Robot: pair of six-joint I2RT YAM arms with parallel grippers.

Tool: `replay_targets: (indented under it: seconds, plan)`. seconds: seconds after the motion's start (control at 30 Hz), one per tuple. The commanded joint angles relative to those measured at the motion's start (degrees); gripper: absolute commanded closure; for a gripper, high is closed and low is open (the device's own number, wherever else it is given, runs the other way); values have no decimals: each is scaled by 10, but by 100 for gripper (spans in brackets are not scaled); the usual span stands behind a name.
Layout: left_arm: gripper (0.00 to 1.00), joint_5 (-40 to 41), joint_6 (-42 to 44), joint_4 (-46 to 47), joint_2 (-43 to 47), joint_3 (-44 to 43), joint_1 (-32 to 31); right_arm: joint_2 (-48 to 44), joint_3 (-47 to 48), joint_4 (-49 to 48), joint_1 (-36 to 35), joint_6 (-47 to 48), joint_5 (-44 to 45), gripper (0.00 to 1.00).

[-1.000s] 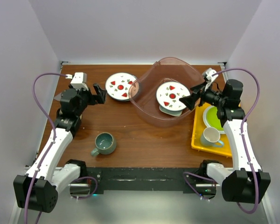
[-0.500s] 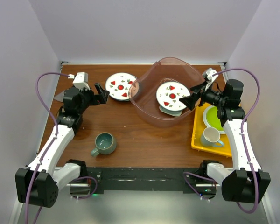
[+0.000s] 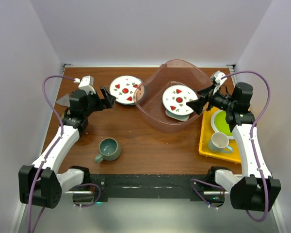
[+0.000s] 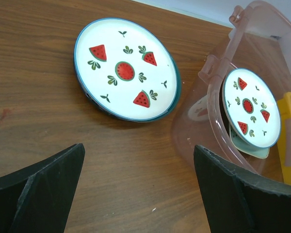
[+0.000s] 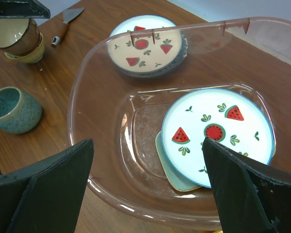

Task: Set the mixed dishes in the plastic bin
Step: Pick up the plate at the center of the board.

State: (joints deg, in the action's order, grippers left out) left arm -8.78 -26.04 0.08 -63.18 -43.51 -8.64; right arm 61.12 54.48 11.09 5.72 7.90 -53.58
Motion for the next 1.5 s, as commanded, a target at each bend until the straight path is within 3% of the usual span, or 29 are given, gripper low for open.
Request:
replay_targets:
  seconds: [0.0, 1.47]
  plan:
    - [0, -5, -13, 4, -12, -25, 2, -9, 9, -21, 3, -5, -14, 2]
    - [1, 36, -2, -69, -197, -161, 1, -11, 7, -22, 5, -6, -23, 2]
